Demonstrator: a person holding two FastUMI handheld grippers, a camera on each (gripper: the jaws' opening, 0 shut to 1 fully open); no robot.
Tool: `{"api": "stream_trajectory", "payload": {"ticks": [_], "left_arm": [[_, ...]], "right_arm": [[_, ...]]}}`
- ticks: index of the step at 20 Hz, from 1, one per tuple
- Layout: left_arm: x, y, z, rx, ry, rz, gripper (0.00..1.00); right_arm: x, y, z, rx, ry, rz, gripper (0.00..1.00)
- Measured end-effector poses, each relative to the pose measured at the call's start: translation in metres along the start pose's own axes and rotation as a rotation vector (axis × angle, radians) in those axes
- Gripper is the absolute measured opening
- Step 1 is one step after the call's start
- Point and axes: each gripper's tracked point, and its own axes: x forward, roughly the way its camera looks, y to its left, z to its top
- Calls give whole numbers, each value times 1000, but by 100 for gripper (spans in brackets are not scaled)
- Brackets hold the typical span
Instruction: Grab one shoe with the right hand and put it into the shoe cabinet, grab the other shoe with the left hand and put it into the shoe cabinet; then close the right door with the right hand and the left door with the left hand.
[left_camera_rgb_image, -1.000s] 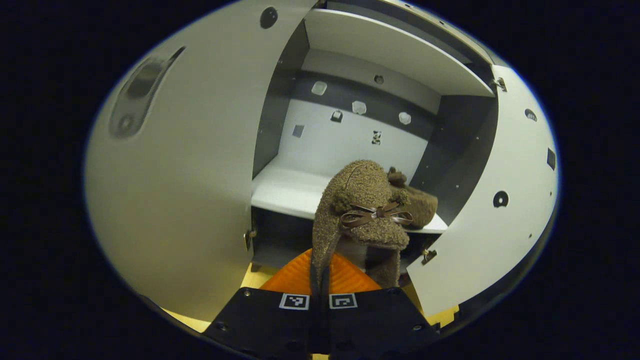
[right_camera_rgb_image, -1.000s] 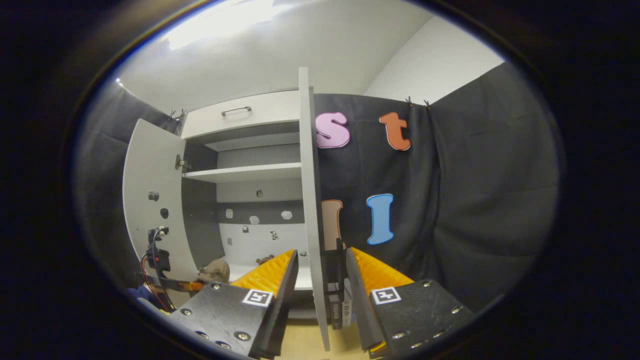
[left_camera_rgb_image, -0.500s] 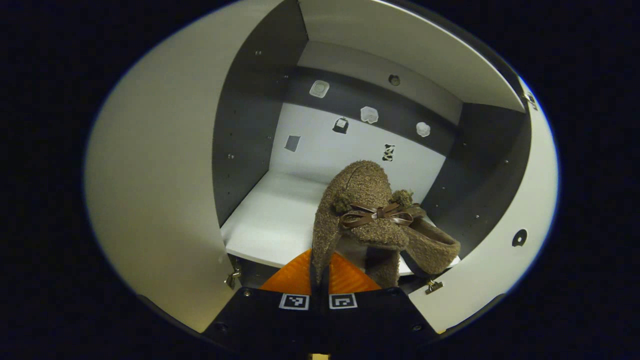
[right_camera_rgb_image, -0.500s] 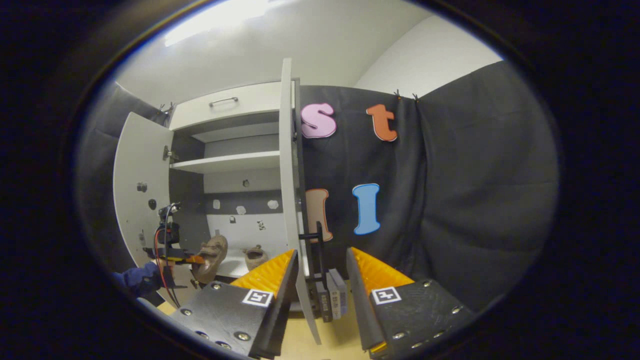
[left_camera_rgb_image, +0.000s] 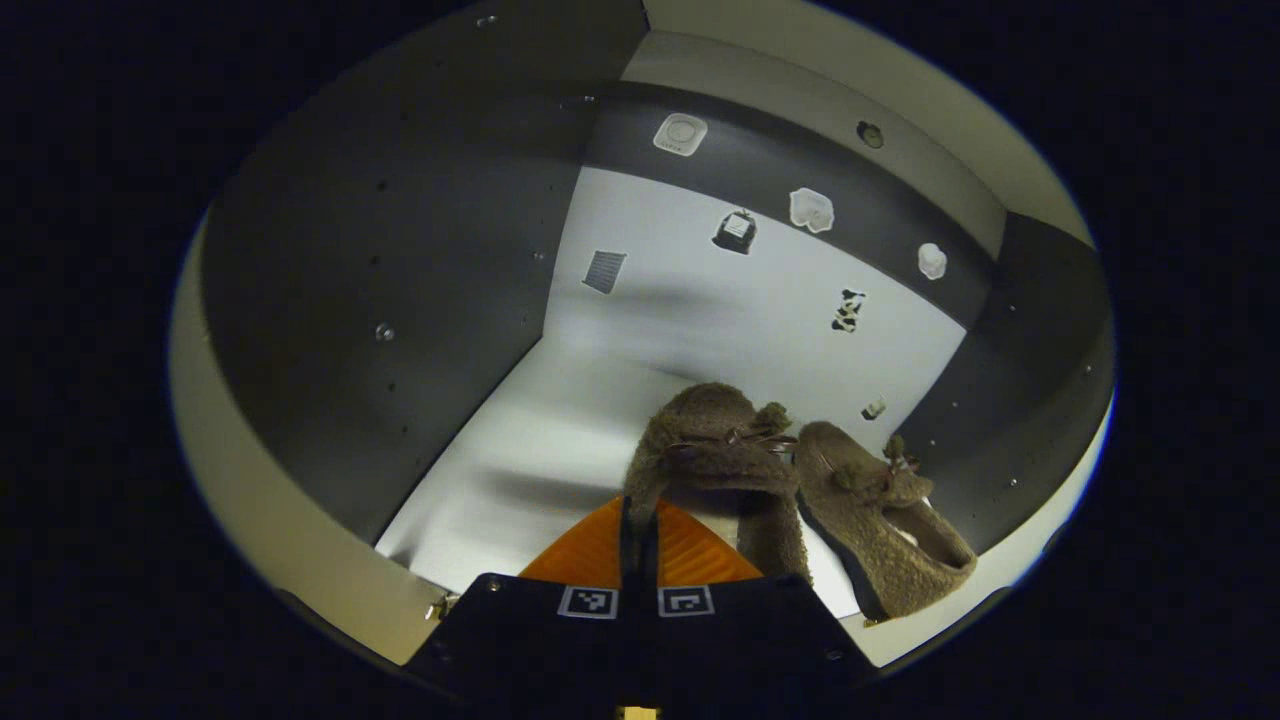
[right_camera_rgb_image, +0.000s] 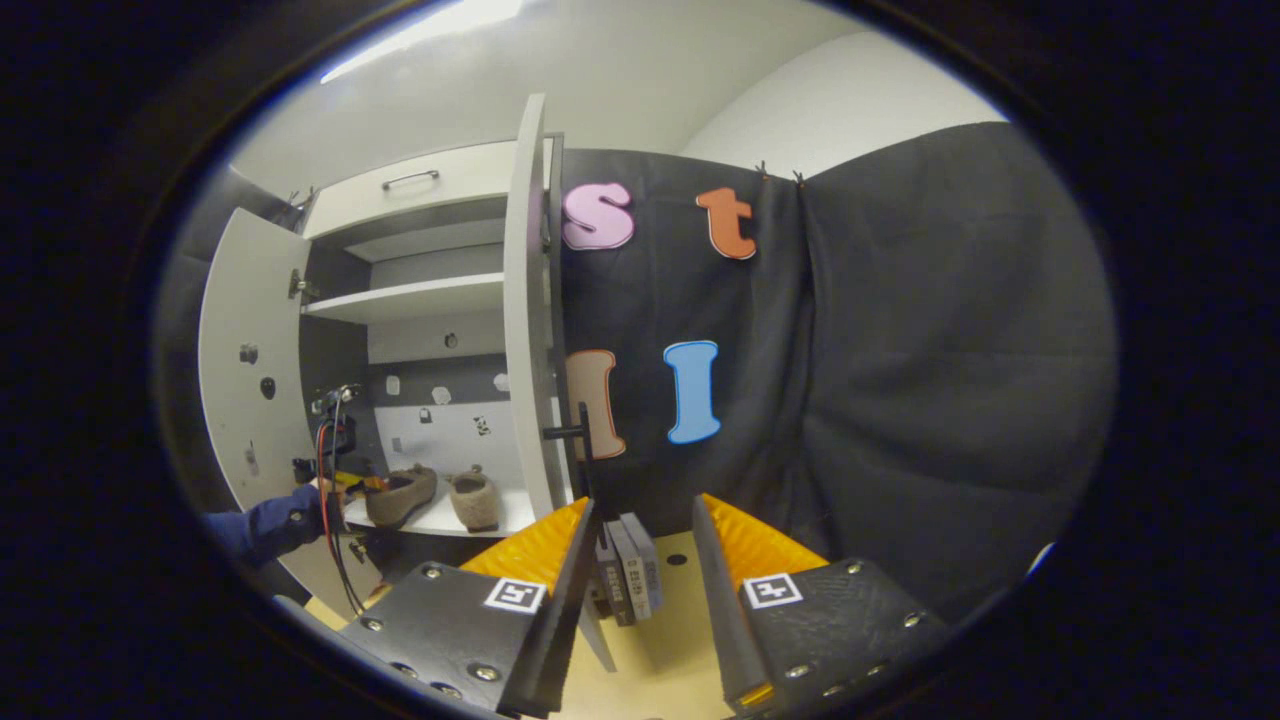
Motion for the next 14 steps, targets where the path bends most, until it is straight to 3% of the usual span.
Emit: {"api": "stream_trajectory", "payload": {"ticks": [2,5,8,11,12,13,14], "left_arm": [[-1,3,0,-9,17,32,1],[2,2,3,29,5,4,7],[2,1,9,57,-18,-22,33],[0,2,18,94,-53,-33,73],[-3,2,20,111,-61,-36,82],[-7,3,23,133,-73,-38,77],[-10,5,29,159,-101,-40,88]], "right_arm": [[1,1,-4,-3,4,-1,57],[4,4,-12,1,24,5,57],[7,5,-20,7,42,13,57],[9,7,-21,-7,39,25,58],[9,10,-18,-10,34,33,58],[9,12,-15,-11,28,42,58],[13,18,-13,-12,19,49,57]]}}
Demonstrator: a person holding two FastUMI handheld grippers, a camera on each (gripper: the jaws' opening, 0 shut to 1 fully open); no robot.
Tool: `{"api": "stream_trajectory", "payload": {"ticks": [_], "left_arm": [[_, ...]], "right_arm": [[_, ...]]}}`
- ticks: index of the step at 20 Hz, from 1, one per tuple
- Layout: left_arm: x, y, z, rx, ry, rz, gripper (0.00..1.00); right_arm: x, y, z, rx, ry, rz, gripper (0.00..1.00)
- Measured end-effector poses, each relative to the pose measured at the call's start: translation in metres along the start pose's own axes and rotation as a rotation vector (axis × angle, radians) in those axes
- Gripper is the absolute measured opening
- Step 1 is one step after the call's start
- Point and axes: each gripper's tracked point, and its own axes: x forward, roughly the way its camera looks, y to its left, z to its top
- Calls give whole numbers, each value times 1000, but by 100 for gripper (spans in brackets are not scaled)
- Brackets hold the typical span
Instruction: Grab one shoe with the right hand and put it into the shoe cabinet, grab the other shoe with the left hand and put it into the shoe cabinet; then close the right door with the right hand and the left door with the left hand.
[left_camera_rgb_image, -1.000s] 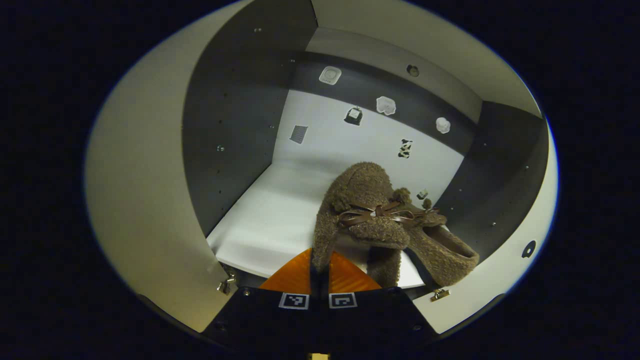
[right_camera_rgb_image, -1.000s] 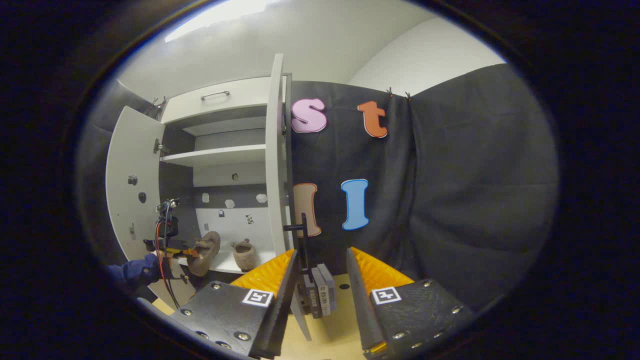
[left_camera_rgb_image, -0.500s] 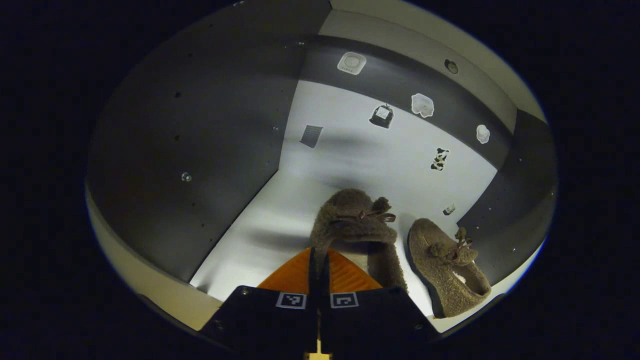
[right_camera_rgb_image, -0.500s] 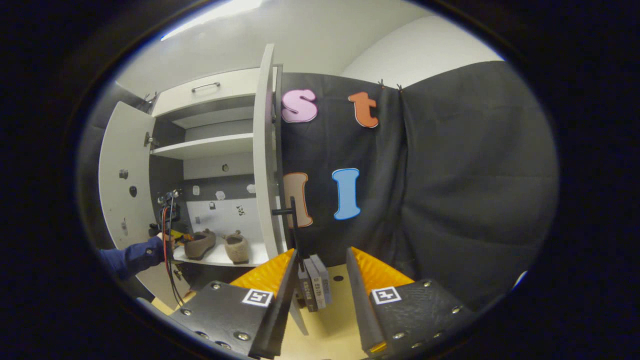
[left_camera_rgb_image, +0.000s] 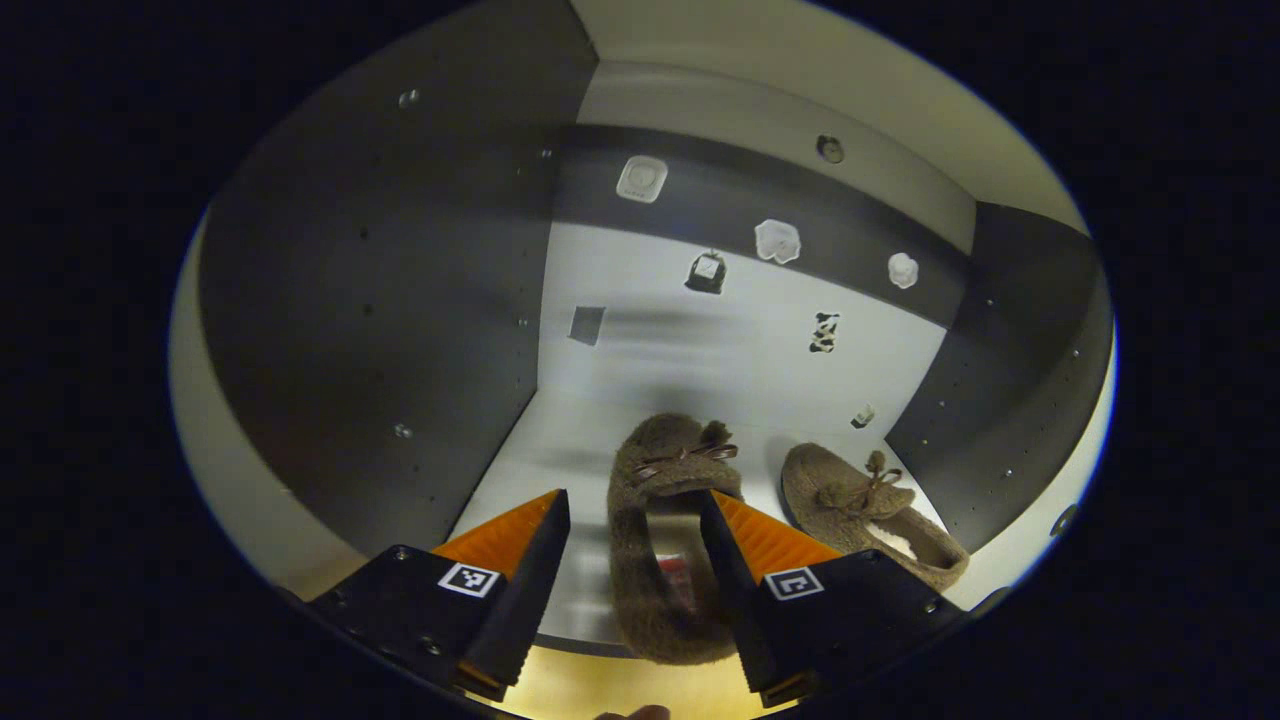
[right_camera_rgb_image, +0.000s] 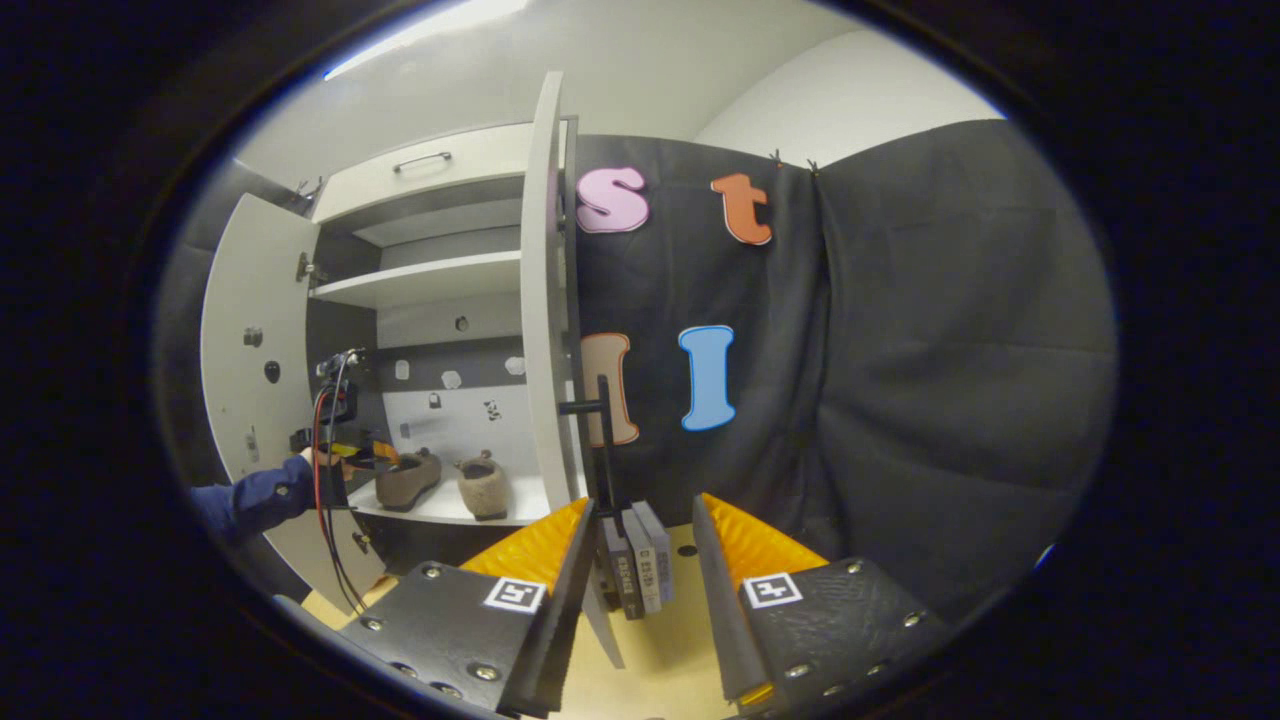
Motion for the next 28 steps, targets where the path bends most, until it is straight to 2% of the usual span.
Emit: {"api": "stream_trajectory", "payload": {"ticks": [1,4,5,6,8,9,10,11,12,13,14,18,19,20,22,23,24,25,26,27,28], "left_arm": [[-3,1,7,22,-29,-4,83],[-15,-12,27,58,-125,-67,84],[-22,-17,32,67,-150,-91,87],[-28,-22,38,77,-177,-115,95],[-41,-28,47,100,-227,-143,95],[-49,-31,50,112,-249,-159,95],[-57,-34,53,125,-267,-175,95],[-66,-36,56,137,-288,-186,95],[-76,-38,60,145,-313,-194,95],[-83,-40,66,153,-342,-205,95],[-93,-42,68,154,-362,-210,95],[-124,-36,74,164,-409,-182,95],[-132,-35,78,171,-428,-178,95],[-140,-35,80,177,-445,-176,95],[-151,-32,84,188,-469,-163,95],[-156,-30,84,187,-473,-155,95],[-162,-30,83,178,-473,-152,95],[-165,-31,82,166,-469,-153,95],[-172,-31,80,155,-466,-155,95],[-176,-29,79,149,-469,-148,94],[-179,-24,79,146,-471,-132,99]], "right_arm": [[2,3,5,-1,-11,6,57],[4,5,19,4,-48,26,57],[5,6,23,7,-58,34,55],[6,7,26,10,-68,43,55],[12,10,31,16,-79,62,55],[17,13,32,13,-84,76,58],[17,13,33,4,-88,78,66],[21,12,35,-6,-97,82,67],[22,14,38,-13,-106,85,78],[22,15,42,-16,-120,90,84],[26,16,47,-17,-135,90,81],[34,13,65,-19,-200,62,90],[35,15,68,-20,-207,60,86],[38,17,68,-20,-207,62,90],[40,17,69,-26,-211,63,89],[38,16,68,-34,-216,64,86],[37,16,70,-37,-221,63,89],[38,14,68,-40,-220,55,86],[38,11,69,-41,-222,45,89],[37,6,70,-42,-227,31,86],[38,1,70,-43,-232,17,89]]}}
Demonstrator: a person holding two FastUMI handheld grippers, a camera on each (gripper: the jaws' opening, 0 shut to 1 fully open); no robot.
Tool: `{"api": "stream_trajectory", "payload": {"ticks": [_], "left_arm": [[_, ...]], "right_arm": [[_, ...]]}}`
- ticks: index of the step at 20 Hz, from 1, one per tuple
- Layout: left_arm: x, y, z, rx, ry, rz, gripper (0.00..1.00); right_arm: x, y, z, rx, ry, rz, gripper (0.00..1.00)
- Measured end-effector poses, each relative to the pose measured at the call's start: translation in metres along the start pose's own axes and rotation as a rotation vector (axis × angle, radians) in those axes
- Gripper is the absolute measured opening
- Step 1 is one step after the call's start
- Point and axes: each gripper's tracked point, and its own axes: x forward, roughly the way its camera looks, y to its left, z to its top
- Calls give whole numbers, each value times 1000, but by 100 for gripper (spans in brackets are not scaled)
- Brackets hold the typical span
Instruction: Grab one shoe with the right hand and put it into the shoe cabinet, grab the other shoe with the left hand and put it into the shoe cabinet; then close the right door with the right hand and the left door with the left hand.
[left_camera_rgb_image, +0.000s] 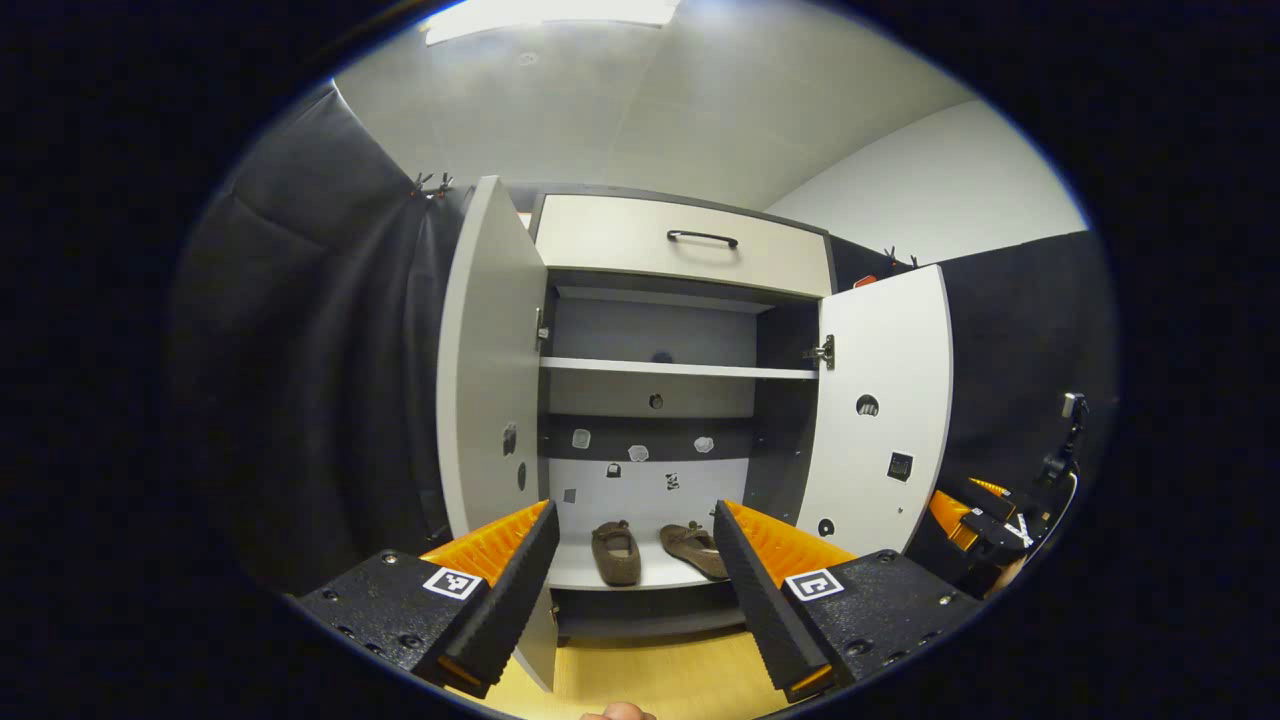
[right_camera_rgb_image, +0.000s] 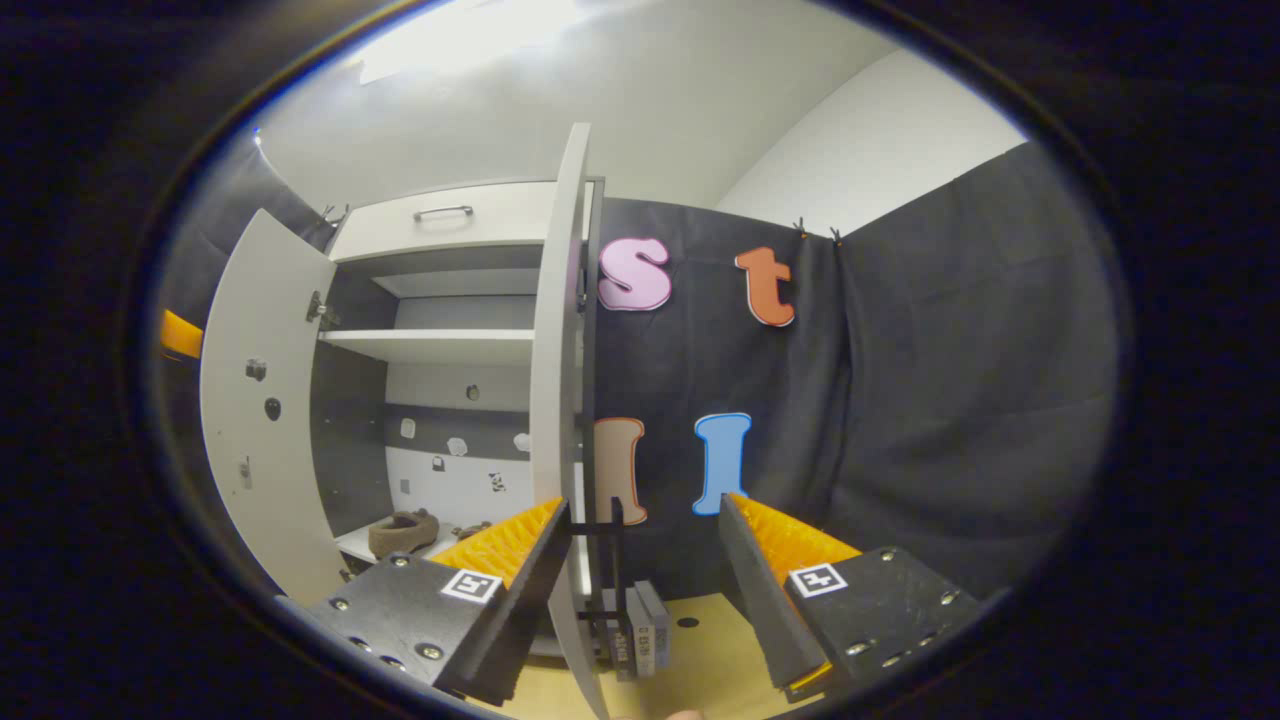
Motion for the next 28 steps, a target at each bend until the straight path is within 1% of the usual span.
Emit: {"api": "stream_trajectory", "payload": {"ticks": [1,4,6,7,8,9,10,11,12,13,15,16,17,18,19,20,22,24,28], "left_arm": [[-3,5,0,7,1,20,94],[-14,26,-4,26,17,99,95],[-22,41,-5,38,24,158,95],[-23,47,-5,44,28,188,95],[-26,57,-6,50,28,221,89],[-28,65,-6,55,27,250,89],[-31,71,-5,59,26,277,89],[-32,77,-5,65,23,302,95],[-33,84,-4,74,21,329,95],[-32,92,-5,82,22,362,89],[-27,109,-10,95,21,425,89],[-23,113,-14,92,25,449,95],[-18,116,-17,84,27,467,95],[-19,118,-19,71,26,480,95],[-19,122,-21,61,28,494,90],[-23,126,-23,54,35,511,95],[-23,131,-30,51,50,535,95],[-21,135,-36,52,60,545,95],[-18,140,-45,28,68,536,95]], "right_arm": [[3,-5,-1,-2,0,-12,89],[16,-11,-10,10,30,-20,89],[22,-3,-14,33,44,3,89],[26,-5,-15,28,44,-11,89],[28,-7,-14,23,39,-20,89],[28,-6,-13,33,43,-20,86],[28,-4,-15,54,55,-14,89],[28,-3,-17,77,62,-9,89],[29,-3,-19,97,73,-4,89],[30,-1,-21,120,84,3,88],[29,6,-23,144,94,17,89],[29,9,-23,142,89,20,89],[29,13,-23,134,86,24,84],[28,18,-22,124,83,33,84],[27,26,-21,111,82,47,84],[27,35,-20,99,80,66,89],[28,55,-18,87,76,102,89],[29,75,-20,88,81,137,89],[32,111,-22,102,96,202,89]]}}
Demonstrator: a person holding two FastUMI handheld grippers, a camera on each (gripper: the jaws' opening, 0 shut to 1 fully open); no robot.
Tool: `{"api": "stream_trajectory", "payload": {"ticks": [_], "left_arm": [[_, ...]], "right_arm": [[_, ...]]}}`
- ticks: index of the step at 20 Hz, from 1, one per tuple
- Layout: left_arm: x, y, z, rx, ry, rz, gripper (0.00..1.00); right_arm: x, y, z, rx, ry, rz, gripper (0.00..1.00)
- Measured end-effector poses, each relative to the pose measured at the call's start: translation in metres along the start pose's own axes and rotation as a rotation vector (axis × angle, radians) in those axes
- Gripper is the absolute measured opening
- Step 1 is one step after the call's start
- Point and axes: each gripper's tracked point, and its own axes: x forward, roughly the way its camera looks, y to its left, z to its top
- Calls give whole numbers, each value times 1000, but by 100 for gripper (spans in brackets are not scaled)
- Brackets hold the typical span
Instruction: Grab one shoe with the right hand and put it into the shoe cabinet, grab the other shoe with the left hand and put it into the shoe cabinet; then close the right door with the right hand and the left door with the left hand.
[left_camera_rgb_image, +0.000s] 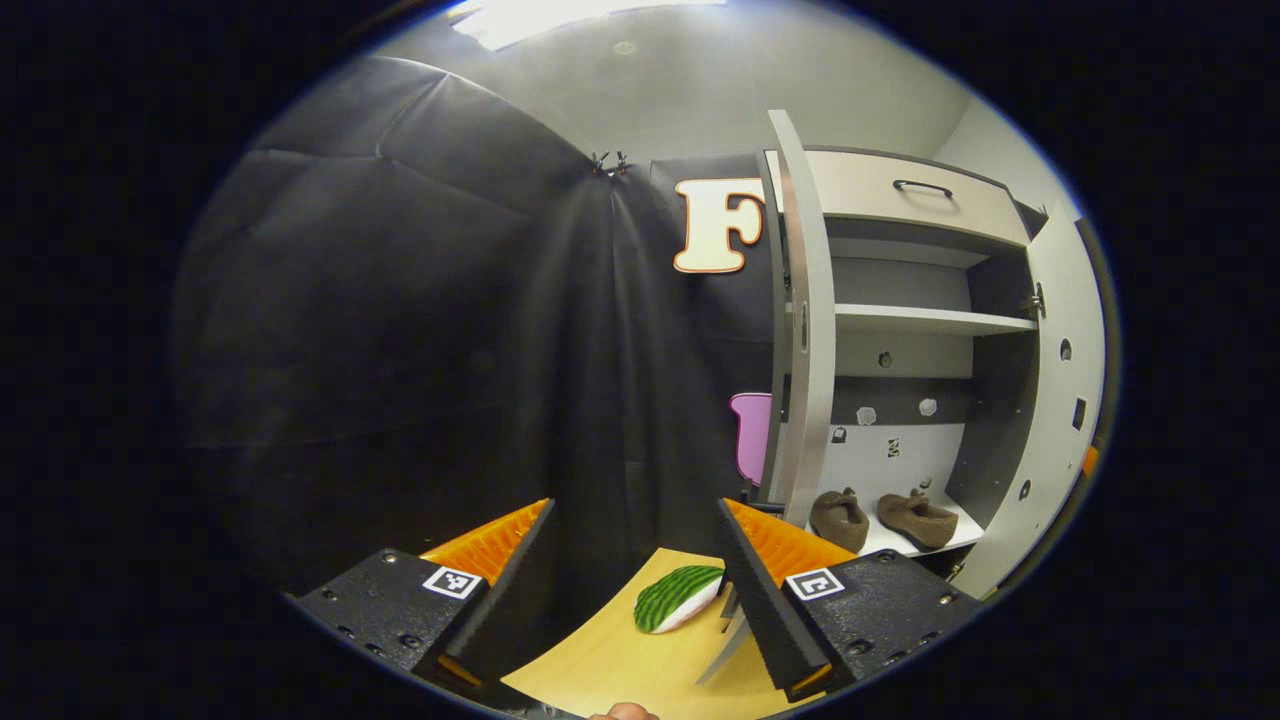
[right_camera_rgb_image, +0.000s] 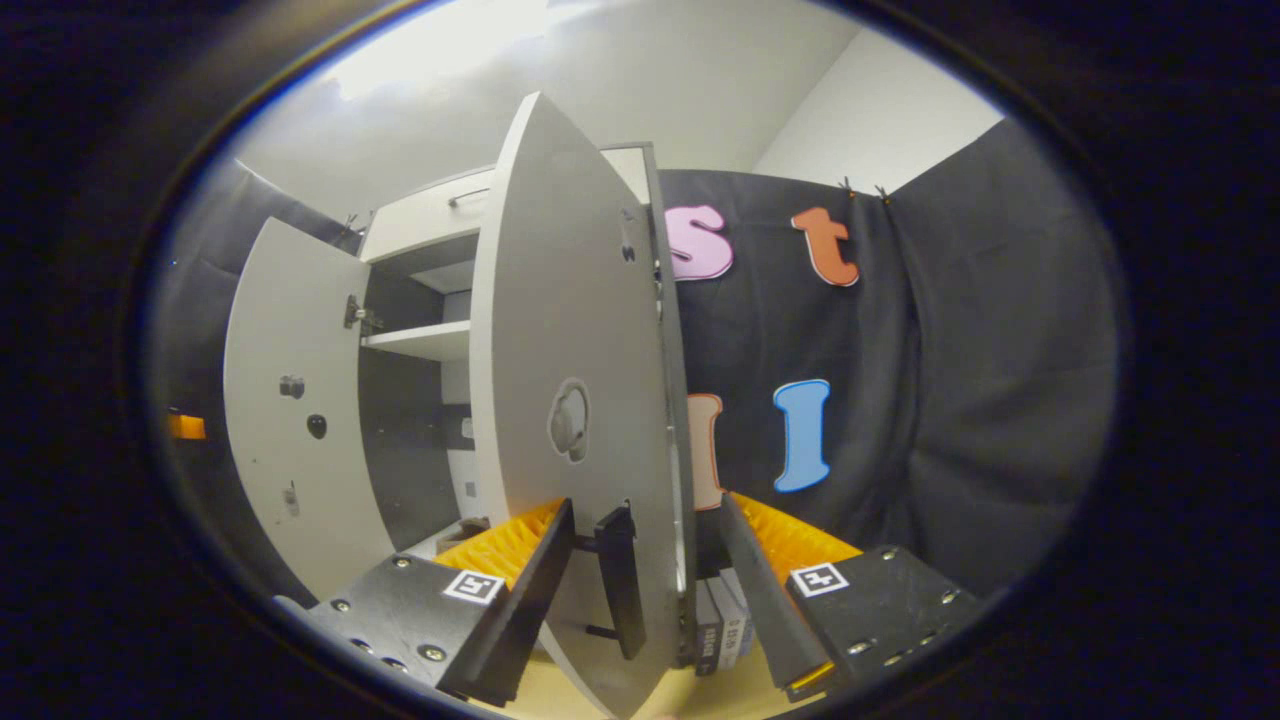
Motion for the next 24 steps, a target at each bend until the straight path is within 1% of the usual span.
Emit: {"api": "stream_trajectory", "payload": {"ticks": [2,4,6,9,11,12,13,14,15,16,17,18,19,20,21,23,24], "left_arm": [[3,1,-5,-7,7,-4,95],[6,0,-9,-7,17,-8,95],[8,-1,-13,-5,26,-16,95],[14,-2,-21,-6,39,-24,95],[16,-2,-25,-6,51,-28,94],[17,-2,-27,-7,54,-28,95],[19,-1,-28,-6,57,-28,95],[19,-2,-29,-7,58,-26,95],[20,-2,-29,-7,58,-25,95],[19,-1,-29,-9,57,-23,95],[19,-2,-30,-12,57,-24,90],[18,-1,-31,-15,59,-25,95],[18,-1,-31,-18,60,-27,95],[19,-1,-33,-19,61,-31,90],[19,-2,-33,-20,62,-34,90],[20,-4,-34,-22,62,-42,90],[21,-7,-33,-25,61,-47,90]], "right_arm": [[5,20,-2,-12,6,45,89],[9,43,-5,-49,10,106,89],[12,68,-8,-55,17,170,89],[13,98,-12,-55,21,221,89],[9,109,-9,-62,8,238,89],[7,111,-7,-70,0,244,84],[4,116,-5,-79,-10,249,89],[0,119,-4,-87,-18,255,84],[-2,123,-2,-94,-25,260,89],[-5,127,0,-98,-30,265,89],[-8,129,2,-102,-34,270,84],[-9,131,3,-107,-36,275,88],[-10,133,6,-111,-37,280,88],[-13,134,7,-112,-39,284,84],[-14,135,8,-114,-41,288,88],[-16,136,10,-118,-43,292,89],[-18,135,10,-120,-43,293,84]]}}
